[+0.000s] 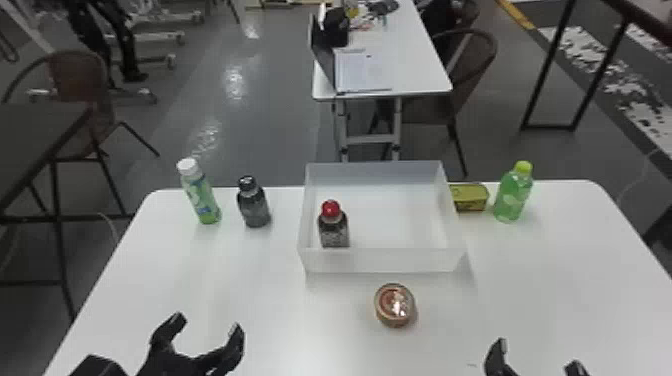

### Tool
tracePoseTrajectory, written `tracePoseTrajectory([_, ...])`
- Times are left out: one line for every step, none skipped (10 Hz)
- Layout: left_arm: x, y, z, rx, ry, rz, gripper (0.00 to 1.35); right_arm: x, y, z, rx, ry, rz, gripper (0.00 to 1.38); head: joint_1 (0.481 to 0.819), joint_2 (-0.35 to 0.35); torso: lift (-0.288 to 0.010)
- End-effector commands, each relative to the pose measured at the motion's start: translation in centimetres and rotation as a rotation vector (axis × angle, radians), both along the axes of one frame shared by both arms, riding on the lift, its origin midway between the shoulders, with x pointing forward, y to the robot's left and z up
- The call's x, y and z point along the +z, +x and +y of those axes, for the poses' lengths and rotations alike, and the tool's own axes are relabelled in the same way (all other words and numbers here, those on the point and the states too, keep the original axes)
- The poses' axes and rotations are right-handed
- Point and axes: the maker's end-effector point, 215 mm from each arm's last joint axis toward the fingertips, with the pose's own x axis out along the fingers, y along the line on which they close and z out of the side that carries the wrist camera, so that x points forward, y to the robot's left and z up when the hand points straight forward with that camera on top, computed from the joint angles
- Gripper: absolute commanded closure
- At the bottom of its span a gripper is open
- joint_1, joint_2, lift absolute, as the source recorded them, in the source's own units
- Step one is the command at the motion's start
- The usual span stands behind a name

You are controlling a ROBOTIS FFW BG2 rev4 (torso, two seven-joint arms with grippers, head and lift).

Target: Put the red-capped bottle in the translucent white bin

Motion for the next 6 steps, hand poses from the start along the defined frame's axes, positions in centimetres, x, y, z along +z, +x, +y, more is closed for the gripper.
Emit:
tracePoseTrajectory([-0.02,0.07,-0.17,-0.009,0.001,0.002,0.11,0.06,0.02,-0.01,0.000,0.001,-0.001,0.15,0.695,0.091,-0.034])
tracePoseTrajectory([0.01,0.14,-0.16,-0.008,-0.001,0.001,0.11,-0.07,-0.08,-0.01,0.000,0.001,0.002,0.15,0.695,0.089,-0.034])
tracePoseTrajectory([0.03,0.20,-0.23,-0.010,-0.001,0.001,0.11,0.03,-0.09,0.02,0.000,0.000,0.000,0.15,0.695,0.088,-0.034])
tracePoseTrajectory([-0.10,0.20,-0.34,-0.016,0.001,0.006,0.11,0.04,-0.17,0.07,0.002,-0.002,0.001,0.15,0.695,0.087,-0.034])
tracePoseTrajectory([-0.23,0.20,-0.48,-0.021,0.001,0.011,0.11,0.13,-0.25,0.14,0.004,-0.008,0.000,0.15,0.695,0.086,-0.034])
tracePoseTrajectory([-0.32,0.19,-0.46,-0.020,0.000,0.014,0.11,0.21,-0.20,0.19,0.006,-0.012,0.000,0.15,0.695,0.085,-0.034])
